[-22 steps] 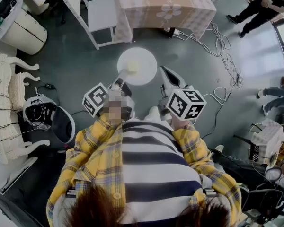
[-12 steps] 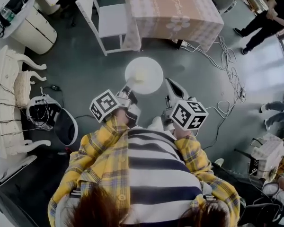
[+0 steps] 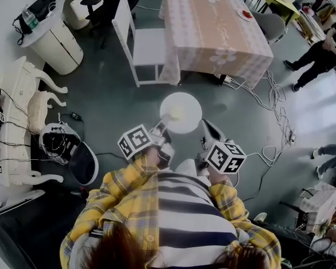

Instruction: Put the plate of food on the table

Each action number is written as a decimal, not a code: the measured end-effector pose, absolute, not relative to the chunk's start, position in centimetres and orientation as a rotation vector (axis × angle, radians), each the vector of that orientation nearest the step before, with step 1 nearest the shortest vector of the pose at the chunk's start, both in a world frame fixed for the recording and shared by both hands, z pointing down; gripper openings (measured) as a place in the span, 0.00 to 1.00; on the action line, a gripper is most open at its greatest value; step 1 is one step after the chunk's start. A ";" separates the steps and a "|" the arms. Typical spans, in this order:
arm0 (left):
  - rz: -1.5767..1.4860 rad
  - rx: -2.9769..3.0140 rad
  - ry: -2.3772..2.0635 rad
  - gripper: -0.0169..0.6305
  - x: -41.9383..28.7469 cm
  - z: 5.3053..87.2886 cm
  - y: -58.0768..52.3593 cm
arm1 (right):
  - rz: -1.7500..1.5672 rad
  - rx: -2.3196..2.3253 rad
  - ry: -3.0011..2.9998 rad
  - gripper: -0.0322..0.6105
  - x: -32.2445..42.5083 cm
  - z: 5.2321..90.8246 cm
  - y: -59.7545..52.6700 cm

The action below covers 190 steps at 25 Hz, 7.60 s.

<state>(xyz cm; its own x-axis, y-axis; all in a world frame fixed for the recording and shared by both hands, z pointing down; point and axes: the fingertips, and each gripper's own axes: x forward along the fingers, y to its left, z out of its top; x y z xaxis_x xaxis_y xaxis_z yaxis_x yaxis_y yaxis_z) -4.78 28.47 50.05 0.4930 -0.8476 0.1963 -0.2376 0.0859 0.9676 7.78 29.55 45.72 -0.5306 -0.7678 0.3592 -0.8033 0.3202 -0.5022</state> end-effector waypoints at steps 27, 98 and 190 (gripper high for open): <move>-0.635 1.399 -1.060 0.04 -7.8 50.7 14.9 | 1.052 1.390 -2.527 0.05 5.3 46.0 14.8; -0.368 1.481 -0.782 0.04 -4.2 52.8 -31.0 | 1.108 1.686 -2.306 0.05 5.1 48.0 -26.9; 0.511 2.364 -0.890 0.03 4.4 51.4 -28.4 | 1.158 1.562 -2.221 0.05 9.8 52.7 -27.8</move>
